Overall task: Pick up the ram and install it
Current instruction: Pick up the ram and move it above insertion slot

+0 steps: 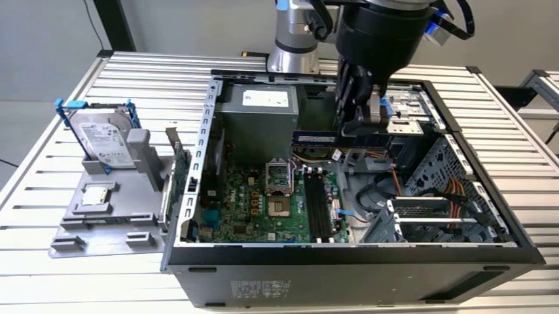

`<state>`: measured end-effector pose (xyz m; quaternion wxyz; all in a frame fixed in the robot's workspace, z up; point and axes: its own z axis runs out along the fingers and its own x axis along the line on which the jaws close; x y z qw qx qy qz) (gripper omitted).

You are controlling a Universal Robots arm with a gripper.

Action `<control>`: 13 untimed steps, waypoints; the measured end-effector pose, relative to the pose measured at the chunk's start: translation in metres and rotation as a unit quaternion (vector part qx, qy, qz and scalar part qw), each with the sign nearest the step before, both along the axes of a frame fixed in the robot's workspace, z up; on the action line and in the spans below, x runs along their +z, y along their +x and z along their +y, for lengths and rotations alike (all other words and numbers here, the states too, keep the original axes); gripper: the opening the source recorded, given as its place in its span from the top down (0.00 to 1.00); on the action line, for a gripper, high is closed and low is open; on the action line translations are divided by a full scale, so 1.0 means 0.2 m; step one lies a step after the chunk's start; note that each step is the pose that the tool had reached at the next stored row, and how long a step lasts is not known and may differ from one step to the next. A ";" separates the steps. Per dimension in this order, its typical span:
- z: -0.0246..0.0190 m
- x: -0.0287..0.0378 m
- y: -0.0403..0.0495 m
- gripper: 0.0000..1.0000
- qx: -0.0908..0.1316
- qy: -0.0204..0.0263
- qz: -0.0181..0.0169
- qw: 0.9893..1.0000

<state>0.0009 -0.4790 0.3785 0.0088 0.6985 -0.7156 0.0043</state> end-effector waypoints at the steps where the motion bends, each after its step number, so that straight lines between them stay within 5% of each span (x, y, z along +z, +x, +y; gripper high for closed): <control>1: 0.000 0.000 0.003 1.00 0.000 0.000 0.000 1.000; 13: 0.000 0.000 0.012 1.00 0.000 0.000 0.000 1.000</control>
